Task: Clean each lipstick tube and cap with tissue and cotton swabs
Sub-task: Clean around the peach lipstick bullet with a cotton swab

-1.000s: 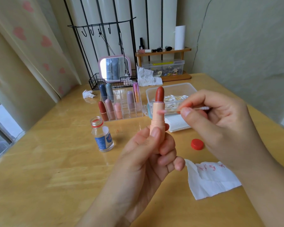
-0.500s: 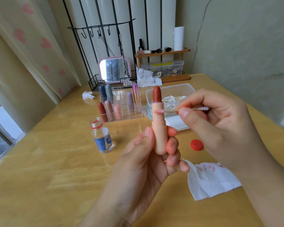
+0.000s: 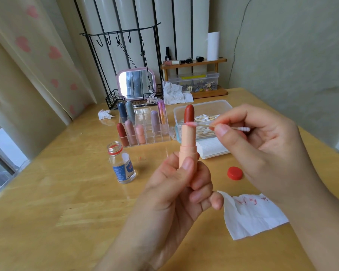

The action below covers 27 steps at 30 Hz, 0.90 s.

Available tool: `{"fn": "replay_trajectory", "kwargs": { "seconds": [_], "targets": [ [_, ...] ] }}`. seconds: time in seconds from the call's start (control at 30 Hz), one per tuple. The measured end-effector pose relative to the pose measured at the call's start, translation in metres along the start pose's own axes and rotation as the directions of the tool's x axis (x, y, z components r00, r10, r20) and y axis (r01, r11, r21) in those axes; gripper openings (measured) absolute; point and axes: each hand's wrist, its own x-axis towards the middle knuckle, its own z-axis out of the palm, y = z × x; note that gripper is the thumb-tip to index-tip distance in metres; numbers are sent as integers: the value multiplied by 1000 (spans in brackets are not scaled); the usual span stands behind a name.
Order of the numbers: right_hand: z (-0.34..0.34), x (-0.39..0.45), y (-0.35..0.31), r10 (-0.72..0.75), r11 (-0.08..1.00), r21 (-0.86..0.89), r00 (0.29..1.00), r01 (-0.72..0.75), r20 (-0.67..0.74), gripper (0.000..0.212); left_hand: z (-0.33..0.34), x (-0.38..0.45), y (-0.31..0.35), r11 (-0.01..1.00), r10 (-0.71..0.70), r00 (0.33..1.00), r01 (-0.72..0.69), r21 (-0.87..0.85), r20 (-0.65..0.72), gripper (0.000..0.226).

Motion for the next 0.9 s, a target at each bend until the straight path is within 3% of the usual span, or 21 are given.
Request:
{"fn": "replay_trajectory", "kwargs": {
  "seconds": [0.13, 0.23, 0.43, 0.6, 0.73, 0.9],
  "targets": [
    [-1, -3, -2, 15, 996, -86, 999, -10, 51, 11, -2, 0, -1, 998, 36, 999, -35, 47, -20, 10],
    [0, -2, -4, 2, 993, -114, 1000, -2, -6, 10, -1, 1, -2, 990, 83, 993, -73, 123, -84, 20],
    [2, -3, -7, -43, 979, -196, 998, 51, 43, 16, 0, -1, -4, 972, 143, 978, -109, 209, -153, 13],
    [1, -2, -5, -22, 991, -131, 1000, 21, -8, 12, 0, -1, -5, 966, 152, 977, -114, 234, -150, 15],
    [2, -3, -5, -54, 985, -158, 996, 65, 72, 14, 1, -1, -3, 971, 133, 981, -100, 218, -140, 12],
    [0, -1, 0, -15, 997, -78, 1000, 16, 4, 12, 0, 0, -5, 983, 109, 986, -88, 162, -125, 22]
  ]
}}
